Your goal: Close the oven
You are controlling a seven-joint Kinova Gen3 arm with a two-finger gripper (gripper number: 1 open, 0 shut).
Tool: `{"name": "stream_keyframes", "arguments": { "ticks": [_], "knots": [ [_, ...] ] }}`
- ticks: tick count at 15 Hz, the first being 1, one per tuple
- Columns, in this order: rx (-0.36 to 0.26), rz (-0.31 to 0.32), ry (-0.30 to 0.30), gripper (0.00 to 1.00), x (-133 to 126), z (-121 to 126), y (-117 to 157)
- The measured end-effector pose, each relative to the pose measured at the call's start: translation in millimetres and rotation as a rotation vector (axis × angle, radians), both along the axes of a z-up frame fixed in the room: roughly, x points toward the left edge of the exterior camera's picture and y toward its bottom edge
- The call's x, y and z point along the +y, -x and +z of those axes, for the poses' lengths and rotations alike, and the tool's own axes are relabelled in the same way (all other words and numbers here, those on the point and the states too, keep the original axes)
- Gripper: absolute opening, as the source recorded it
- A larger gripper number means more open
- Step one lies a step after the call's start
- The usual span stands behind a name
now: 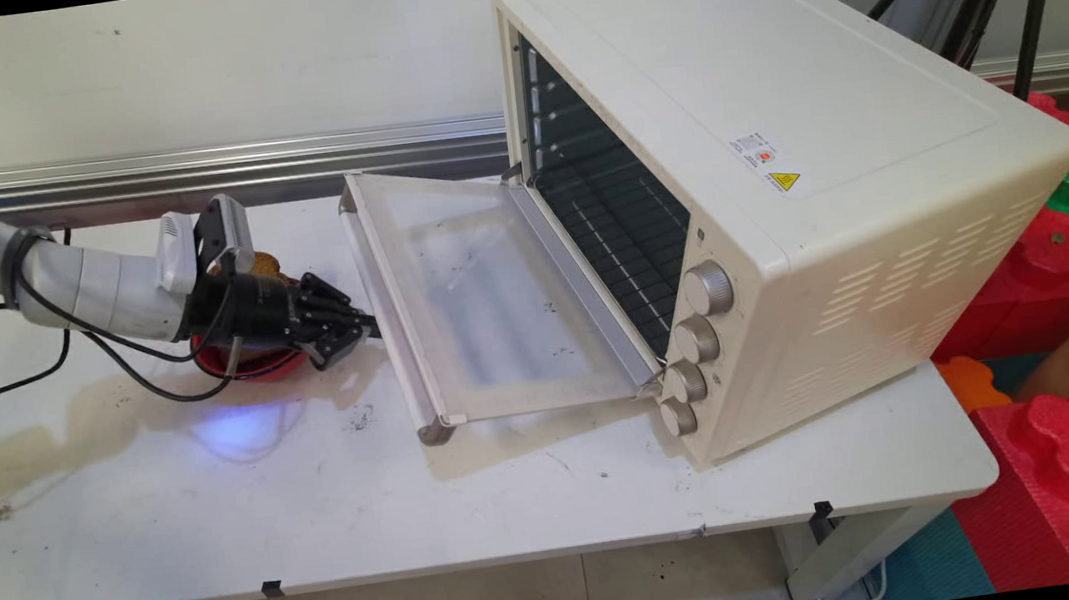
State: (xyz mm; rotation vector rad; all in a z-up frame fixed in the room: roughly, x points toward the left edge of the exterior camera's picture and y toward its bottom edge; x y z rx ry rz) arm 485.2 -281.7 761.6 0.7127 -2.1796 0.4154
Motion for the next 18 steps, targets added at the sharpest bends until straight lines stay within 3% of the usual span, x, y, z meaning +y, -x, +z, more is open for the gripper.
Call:
{"name": "stream_keyframes", "arguments": {
  "ticks": [18],
  "knots": [
    [0.117, 0.038, 0.078, 0.0, -11, 26, 24]
  ]
}}
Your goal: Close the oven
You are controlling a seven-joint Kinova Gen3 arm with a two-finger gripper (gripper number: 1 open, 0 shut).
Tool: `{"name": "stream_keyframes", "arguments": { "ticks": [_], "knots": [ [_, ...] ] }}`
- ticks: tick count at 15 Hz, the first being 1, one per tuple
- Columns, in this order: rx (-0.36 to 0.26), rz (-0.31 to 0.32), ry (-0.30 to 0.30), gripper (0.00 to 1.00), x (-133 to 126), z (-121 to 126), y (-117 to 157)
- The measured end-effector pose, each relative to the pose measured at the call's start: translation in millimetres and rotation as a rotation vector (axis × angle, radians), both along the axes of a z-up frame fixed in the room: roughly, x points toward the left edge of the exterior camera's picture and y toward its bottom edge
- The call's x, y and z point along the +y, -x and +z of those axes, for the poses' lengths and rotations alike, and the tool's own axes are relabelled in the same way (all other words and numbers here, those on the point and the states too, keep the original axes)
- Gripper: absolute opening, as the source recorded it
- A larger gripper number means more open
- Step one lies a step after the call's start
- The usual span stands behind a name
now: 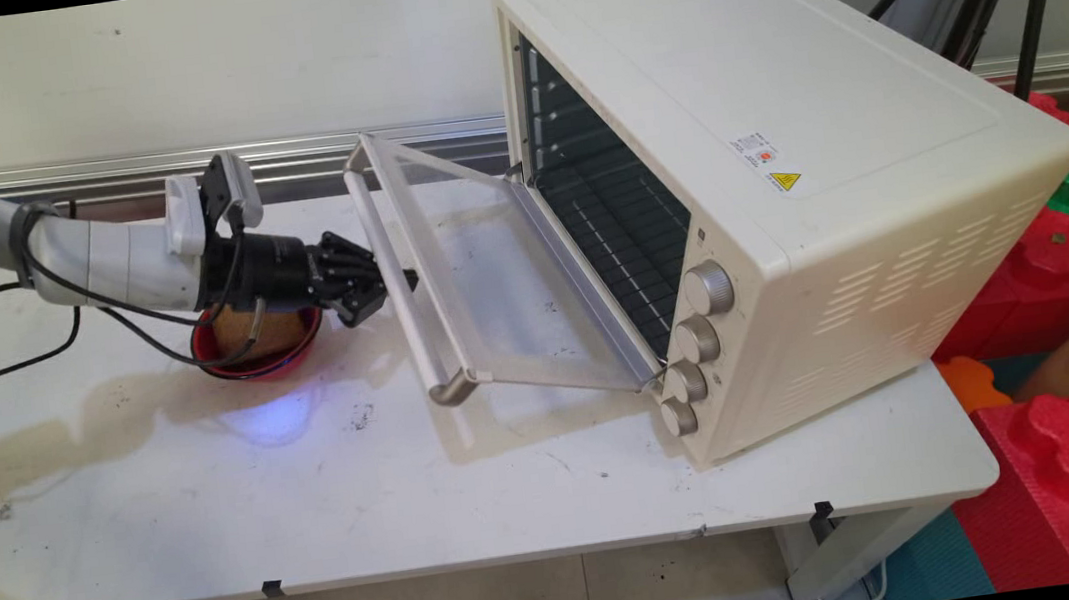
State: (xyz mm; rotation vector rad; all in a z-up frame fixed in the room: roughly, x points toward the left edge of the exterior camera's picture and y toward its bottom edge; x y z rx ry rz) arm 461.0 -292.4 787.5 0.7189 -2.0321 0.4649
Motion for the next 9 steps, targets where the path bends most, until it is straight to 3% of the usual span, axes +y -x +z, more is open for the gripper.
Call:
{"name": "stream_keyframes", "arguments": {
  "ticks": [9],
  "knots": [
    [0.045, 0.002, 0.028, 0.0, -12, 18, 15]
  ]
}}
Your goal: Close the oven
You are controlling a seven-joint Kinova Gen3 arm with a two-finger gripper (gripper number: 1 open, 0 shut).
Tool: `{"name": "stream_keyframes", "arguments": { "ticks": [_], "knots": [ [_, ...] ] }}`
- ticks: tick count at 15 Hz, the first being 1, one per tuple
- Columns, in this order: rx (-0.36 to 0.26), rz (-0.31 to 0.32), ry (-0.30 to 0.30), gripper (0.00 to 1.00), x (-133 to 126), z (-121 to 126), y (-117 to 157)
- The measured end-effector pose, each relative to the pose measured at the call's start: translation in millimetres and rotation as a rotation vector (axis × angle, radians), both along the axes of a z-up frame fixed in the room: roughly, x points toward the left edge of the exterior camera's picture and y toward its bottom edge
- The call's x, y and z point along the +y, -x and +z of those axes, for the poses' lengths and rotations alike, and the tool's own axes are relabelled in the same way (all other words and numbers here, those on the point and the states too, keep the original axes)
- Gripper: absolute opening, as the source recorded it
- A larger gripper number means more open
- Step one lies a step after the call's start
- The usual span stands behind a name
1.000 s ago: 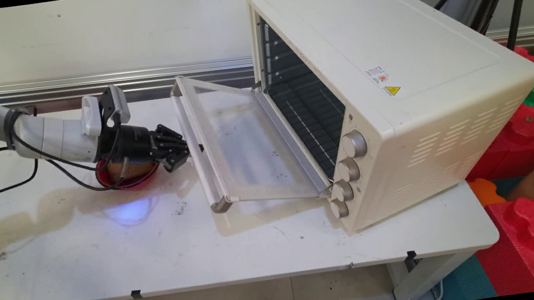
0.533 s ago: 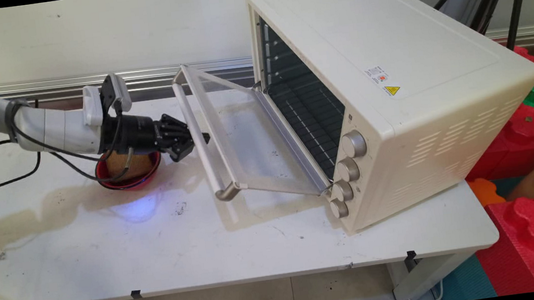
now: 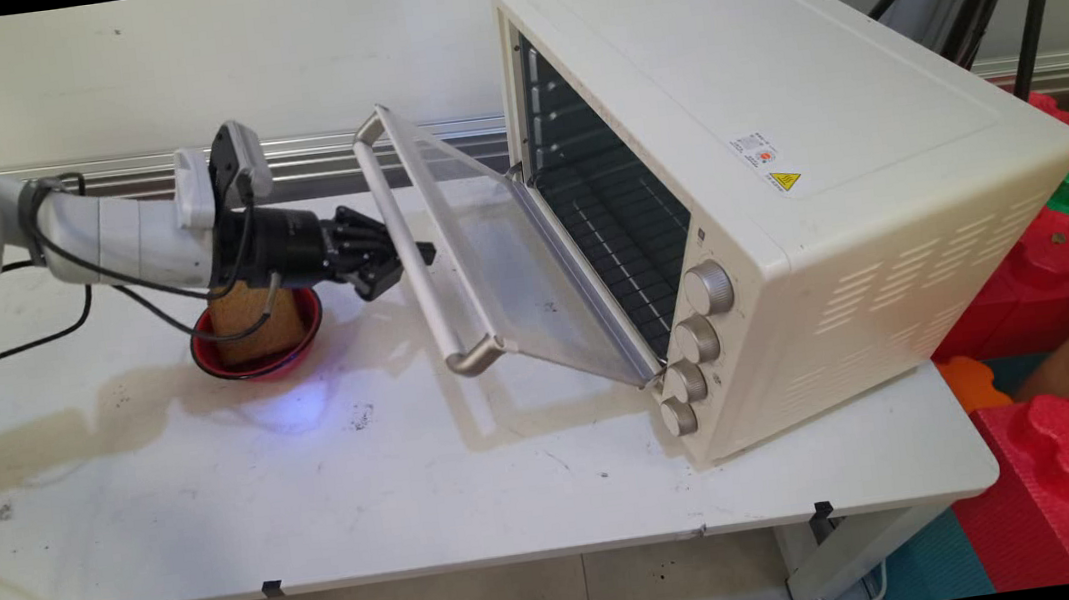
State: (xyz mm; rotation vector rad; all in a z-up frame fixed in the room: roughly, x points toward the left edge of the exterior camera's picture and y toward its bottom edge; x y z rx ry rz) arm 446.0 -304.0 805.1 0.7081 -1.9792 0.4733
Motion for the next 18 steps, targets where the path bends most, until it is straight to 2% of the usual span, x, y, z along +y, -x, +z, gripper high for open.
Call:
{"name": "stream_keyframes", "arguments": {
  "ticks": [18],
  "knots": [
    [0.064, -0.012, 0.053, 0.0, -45, 28, 35]
  ]
}}
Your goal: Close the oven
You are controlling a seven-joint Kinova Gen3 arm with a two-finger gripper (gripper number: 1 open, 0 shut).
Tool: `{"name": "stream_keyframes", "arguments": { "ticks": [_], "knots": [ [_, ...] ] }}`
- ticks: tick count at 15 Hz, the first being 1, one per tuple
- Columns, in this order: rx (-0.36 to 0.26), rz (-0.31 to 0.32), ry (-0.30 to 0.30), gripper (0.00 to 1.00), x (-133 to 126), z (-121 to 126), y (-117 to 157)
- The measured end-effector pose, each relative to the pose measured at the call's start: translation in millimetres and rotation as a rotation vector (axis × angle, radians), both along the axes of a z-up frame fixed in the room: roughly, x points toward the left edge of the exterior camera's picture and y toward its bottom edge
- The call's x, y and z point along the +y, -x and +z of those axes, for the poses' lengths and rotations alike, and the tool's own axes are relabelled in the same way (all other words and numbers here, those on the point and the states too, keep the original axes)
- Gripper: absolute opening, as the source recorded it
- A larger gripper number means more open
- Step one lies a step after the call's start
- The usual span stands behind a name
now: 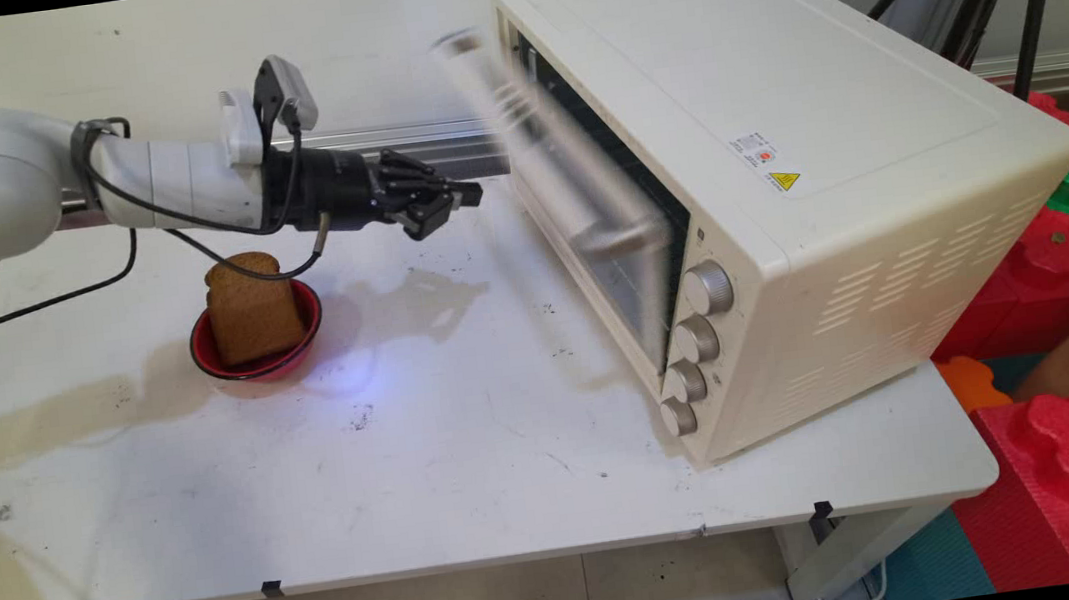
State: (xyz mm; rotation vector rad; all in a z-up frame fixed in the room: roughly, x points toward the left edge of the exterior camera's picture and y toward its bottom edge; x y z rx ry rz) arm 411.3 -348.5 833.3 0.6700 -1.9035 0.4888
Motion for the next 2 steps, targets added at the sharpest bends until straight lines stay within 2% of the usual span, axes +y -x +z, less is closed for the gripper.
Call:
{"name": "stream_keyframes", "arguments": {
  "ticks": [2],
  "knots": [
    [0.003, -0.004, 0.003, 0.0, -3.8, 1.5, 4.0]
  ]
}}
